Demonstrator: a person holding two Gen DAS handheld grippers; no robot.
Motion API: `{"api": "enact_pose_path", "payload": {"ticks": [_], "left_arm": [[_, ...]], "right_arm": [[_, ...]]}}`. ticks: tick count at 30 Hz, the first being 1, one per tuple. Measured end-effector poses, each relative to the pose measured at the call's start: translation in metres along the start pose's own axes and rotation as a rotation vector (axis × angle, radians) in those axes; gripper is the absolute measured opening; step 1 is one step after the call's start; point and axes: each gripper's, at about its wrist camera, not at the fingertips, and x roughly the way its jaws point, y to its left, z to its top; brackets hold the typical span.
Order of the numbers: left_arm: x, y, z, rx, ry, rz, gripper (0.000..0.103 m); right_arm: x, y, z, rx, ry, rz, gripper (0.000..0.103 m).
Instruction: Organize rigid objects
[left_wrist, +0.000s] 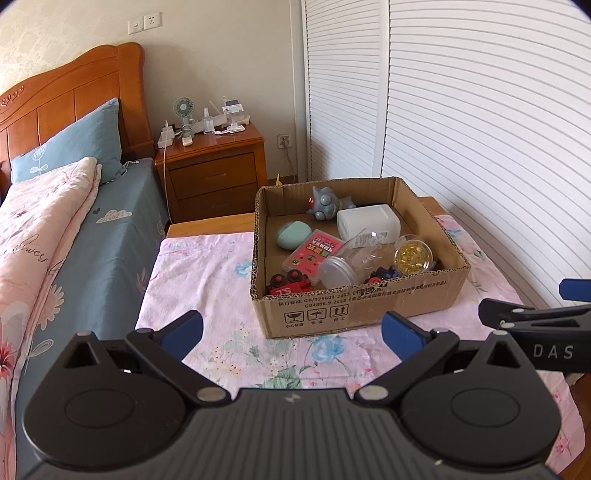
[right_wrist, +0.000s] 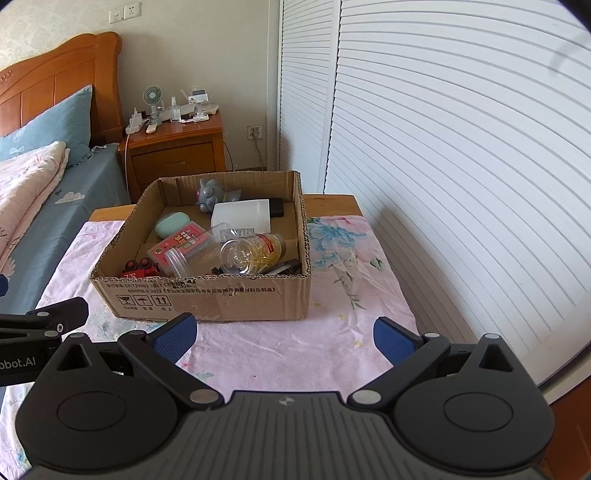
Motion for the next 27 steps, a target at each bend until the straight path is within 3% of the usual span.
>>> {"api": "enact_pose_path", "payload": {"ticks": [27], "left_arm": [[-0.0058,-0.0041,-0.0018,-0.001,0.005,0.017,0.102]], "right_arm": [[-0.0044,-0.0014,-0.0024,-0.005,-0.006,0.001,0.103]]}}
